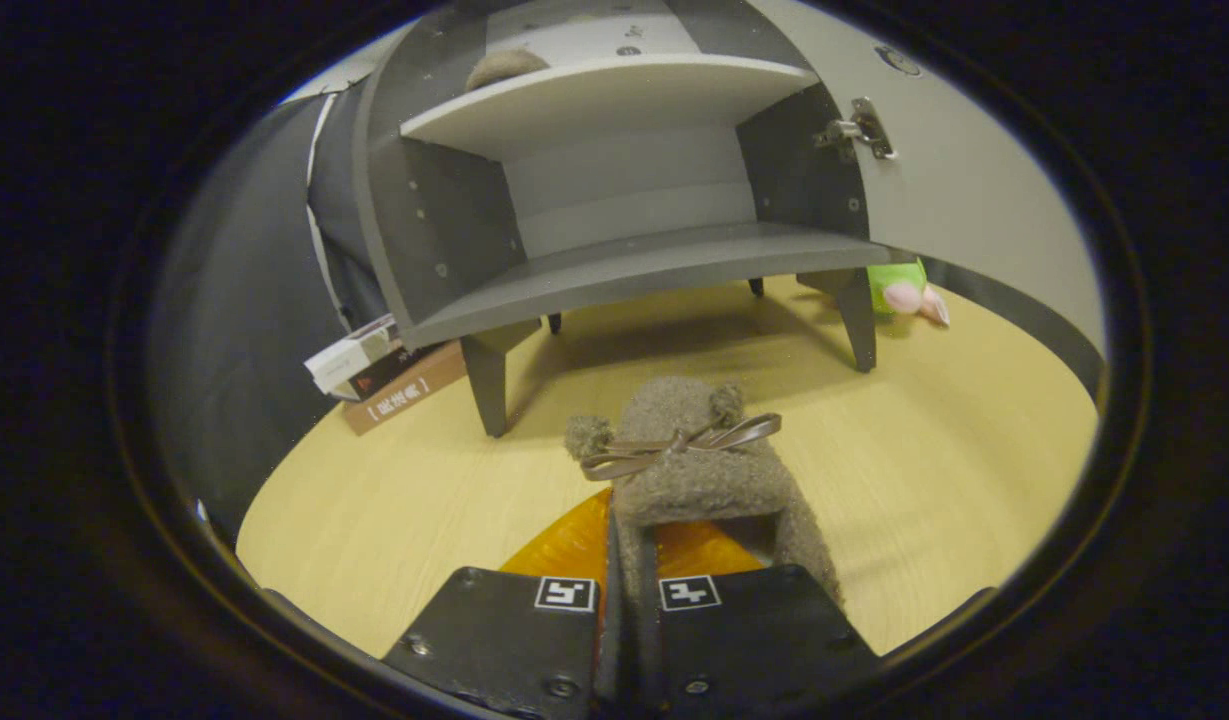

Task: Open the shoe cabinet door, grab the shoes and put them into the shoe cabinet, then close the shoe cabinet door.

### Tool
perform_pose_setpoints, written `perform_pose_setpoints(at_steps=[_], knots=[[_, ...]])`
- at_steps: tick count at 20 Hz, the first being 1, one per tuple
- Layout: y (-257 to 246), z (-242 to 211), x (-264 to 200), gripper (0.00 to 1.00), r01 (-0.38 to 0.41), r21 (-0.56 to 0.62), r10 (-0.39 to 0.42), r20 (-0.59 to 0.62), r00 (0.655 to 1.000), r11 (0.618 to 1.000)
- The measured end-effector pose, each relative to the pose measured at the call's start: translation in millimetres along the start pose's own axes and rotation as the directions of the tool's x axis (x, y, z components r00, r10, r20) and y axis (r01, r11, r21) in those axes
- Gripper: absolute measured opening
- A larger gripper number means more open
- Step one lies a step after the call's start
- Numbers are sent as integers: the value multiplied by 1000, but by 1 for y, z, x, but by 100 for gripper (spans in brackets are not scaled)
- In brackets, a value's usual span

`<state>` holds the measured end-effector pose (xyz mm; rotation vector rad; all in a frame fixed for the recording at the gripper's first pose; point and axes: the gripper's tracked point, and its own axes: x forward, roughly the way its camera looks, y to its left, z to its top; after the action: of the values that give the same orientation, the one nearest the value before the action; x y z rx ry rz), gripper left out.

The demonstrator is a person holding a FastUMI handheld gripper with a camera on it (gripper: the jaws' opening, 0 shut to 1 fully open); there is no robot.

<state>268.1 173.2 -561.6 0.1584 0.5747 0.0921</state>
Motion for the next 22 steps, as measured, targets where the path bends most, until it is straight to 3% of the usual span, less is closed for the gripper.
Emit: perform_pose_setpoints(at_steps=[2,10,17,22], knots=[[-7,11,-18,10,37,-40,-35,51,998,999],[20,67,-69,10,-15,-170,41,153,987,985],[58,167,-166,10,-18,-315,112,283,953,949],[79,227,-209,10,-24,-347,143,322,936,937]])
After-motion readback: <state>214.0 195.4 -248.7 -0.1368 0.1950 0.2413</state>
